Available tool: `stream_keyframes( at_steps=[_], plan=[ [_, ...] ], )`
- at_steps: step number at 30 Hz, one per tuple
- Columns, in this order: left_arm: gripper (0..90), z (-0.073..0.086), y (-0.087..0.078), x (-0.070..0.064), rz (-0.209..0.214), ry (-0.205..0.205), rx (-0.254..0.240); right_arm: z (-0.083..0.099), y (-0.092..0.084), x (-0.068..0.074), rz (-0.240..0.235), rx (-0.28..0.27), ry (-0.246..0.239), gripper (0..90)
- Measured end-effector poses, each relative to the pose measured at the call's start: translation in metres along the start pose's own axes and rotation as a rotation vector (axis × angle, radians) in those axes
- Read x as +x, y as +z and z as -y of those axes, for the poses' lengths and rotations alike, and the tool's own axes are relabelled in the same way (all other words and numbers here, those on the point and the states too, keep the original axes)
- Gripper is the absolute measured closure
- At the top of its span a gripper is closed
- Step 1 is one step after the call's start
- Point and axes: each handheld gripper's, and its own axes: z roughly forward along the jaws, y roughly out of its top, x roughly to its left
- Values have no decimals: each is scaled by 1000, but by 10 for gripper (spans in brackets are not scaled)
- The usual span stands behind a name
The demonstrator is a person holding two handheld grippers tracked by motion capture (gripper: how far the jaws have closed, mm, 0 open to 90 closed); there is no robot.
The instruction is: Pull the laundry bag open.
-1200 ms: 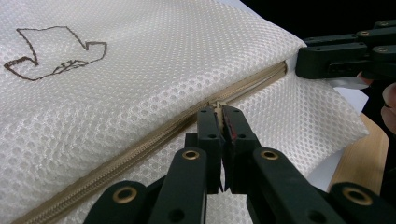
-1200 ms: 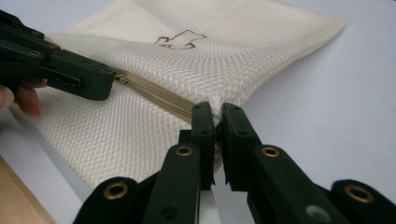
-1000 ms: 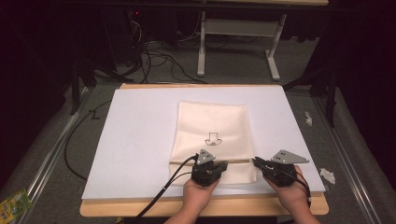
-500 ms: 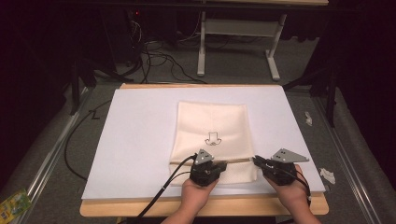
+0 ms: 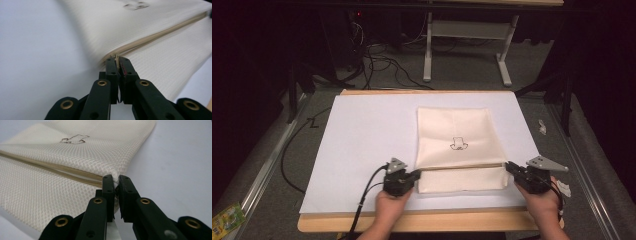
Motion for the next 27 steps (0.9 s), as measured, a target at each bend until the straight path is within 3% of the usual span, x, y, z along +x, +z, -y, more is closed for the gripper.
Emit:
stream_keyframes(
  at_steps=[1,2,5,6,7,8,9,10,11,13,14,15,17,19,21,23,24,27],
  plan=[
    [876,1,-13,9,15,15,27,3,2,-9,-74,10,59,830],
    [876,1,-19,8,-4,48,32,5,4,-8,-87,16,69,830],
    [859,3,-25,5,-17,146,96,4,11,10,-36,33,-33,791],
    [796,3,-25,5,-17,146,96,3,11,12,-39,22,-35,742],
    [692,6,-29,12,11,149,105,2,10,12,-49,4,-25,645],
    [616,6,-29,12,11,149,105,2,10,12,-49,4,-25,645],
    [616,8,-35,22,17,115,70,2,10,11,-55,-12,-27,571],
    [503,7,-42,33,6,68,42,3,7,5,-50,-40,-7,372],
    [468,5,-47,38,-6,52,24,4,6,2,-48,-46,5,329],
    [389,1,-57,47,-40,58,-39,4,4,-6,-30,-57,30,269],
    [361,1,-57,47,-40,58,-39,4,4,-10,-19,-48,56,231],
    [326,-1,-64,55,-92,78,-67,4,5,-16,2,-35,76,186],
    [285,-3,-71,65,-131,77,-84,5,5,-23,12,-22,120,219],
    [246,-3,-74,68,-144,84,-82,6,4,-26,8,-24,115,264],
    [232,-6,-81,81,-213,110,-96,11,2,-30,56,1,63,228],
    [214,-7,-82,86,-222,96,-99,13,2,-31,74,6,46,214],
    [214,-8,-82,92,-224,66,-108,15,0,-32,89,14,38,210],
    [204,-10,-78,98,-226,34,-112,18,-7,-36,124,-11,49,180]
  ],
)
